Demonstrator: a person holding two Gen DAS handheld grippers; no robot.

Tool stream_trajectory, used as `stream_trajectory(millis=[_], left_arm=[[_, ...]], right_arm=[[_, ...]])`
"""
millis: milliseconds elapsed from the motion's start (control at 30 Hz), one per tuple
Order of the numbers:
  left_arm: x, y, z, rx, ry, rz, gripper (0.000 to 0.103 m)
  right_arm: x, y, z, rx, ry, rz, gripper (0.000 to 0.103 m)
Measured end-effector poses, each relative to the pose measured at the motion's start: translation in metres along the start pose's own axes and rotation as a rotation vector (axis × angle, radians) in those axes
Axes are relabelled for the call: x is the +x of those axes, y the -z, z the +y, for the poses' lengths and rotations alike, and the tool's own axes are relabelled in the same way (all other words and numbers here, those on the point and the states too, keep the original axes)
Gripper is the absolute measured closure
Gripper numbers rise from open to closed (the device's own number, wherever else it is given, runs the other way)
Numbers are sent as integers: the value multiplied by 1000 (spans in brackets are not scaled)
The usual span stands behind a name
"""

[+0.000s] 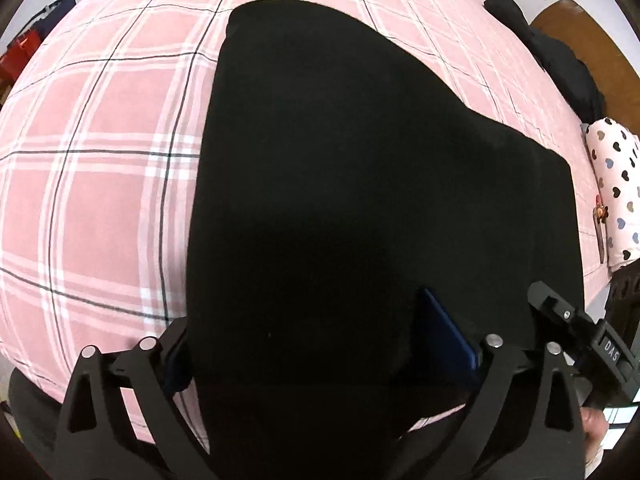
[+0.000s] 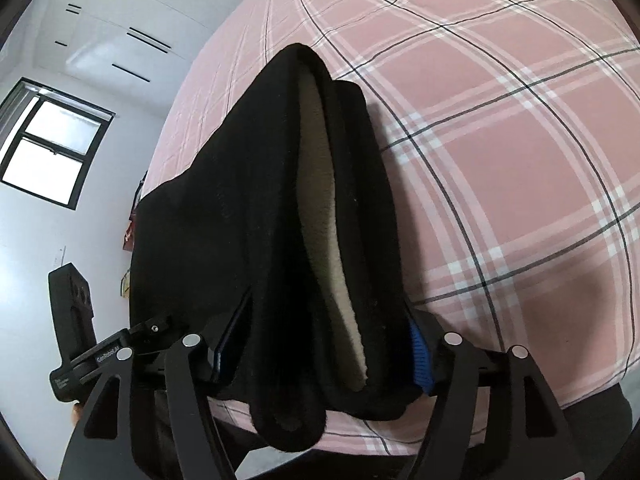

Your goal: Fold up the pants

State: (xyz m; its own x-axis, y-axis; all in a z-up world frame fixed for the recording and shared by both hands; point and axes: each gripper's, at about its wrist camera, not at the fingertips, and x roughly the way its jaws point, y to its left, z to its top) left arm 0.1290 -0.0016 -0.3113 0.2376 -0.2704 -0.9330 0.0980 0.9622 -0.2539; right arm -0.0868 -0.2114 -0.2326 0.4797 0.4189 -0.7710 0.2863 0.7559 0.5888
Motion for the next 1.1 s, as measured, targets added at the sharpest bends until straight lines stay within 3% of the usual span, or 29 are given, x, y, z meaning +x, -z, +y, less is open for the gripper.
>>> stream_trajectory(millis=[133,200,233,300,367,567,867,967,1100], left_arm=[[9,-11,-10,19,-2,-4,7],[8,-16,-13,23,25,1,16],[5,-20,-15,22,37,5,27],[-3,-22,-17,35,50,0,46],[-12,-21,-23,52,46,0,59],[-58,-10,-28,79,68,-10,64],[-114,71,-27,176,28,10,64],[-132,85,-30,193,43,-1,64],[-175,76,-36,221,76,-102,64]], right_arm=[[2,9,2,2,1,-6,32],[-1,13,3,2,13,-8,36],[0,12,7,1,21,-8,40],[0,7,16,-1,12,-9,60],[-9,7,21,-10,15,-10,65],[-43,24,60,-80,21,-23,69],[-91,106,86,-160,5,60,69],[-114,122,99,-206,-1,16,69],[-143,110,120,-250,-25,-87,69]])
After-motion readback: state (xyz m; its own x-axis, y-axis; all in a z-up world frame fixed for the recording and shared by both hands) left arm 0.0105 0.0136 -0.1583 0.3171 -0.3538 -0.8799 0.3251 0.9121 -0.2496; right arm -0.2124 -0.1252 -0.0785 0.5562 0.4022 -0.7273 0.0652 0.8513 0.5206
